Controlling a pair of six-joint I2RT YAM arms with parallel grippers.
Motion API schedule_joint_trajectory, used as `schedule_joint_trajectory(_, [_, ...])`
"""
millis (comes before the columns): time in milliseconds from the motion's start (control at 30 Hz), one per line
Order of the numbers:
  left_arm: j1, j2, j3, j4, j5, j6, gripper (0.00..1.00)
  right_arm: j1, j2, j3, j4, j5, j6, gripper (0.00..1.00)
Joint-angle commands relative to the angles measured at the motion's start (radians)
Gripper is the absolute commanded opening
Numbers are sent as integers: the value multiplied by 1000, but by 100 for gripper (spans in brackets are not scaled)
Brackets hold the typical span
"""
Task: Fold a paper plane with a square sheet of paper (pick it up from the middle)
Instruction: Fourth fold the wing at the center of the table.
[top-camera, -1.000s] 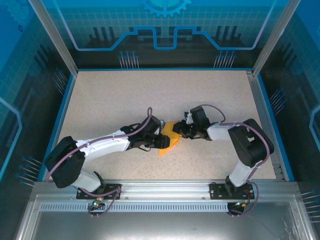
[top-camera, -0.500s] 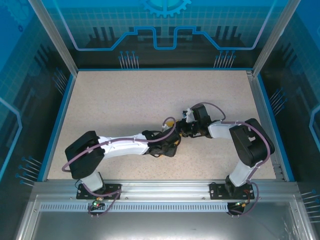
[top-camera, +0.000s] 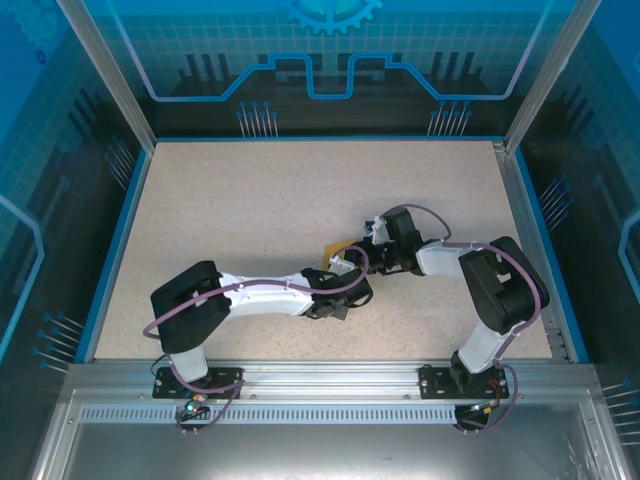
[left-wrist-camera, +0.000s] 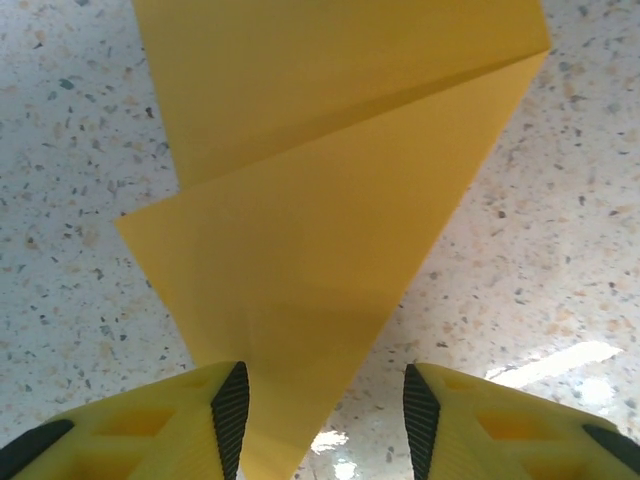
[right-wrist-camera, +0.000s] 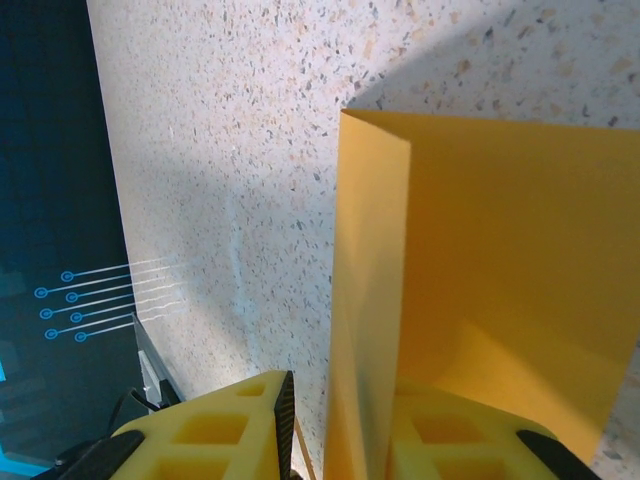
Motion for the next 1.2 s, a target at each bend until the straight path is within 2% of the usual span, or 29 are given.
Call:
schedule_joint_trajectory(0, [-7, 22, 22, -27, -43, -20, 45, -14, 6, 24, -22, -16, -9, 26])
schedule_joint_trajectory(233, [-7, 38, 28, -33, -53, -30, 41, -14, 6, 30, -38, -10, -17, 26])
schedule_joint_trajectory(400, [-8, 30, 24, -31, -55, -35, 34, -14, 3, 25, -38, -4, -17, 26])
schedule_joint_trajectory(533, [-8, 32, 28, -35, -59, -32, 32, -13, 7, 21, -32, -4, -13, 26])
schedule_joint_trajectory(900, [-8, 29, 30, -40, -59, -42, 20, -11, 6, 17, -31, -4, -13, 27])
schedule_joint_trajectory(1033, [-5, 26, 29, -35, -47, -43, 14, -11, -17, 16, -45, 11, -22, 28])
schedule_joint_trajectory(1167, [16, -9, 5, 11, 17, -34, 10, -23, -92, 11, -125, 62, -68, 31])
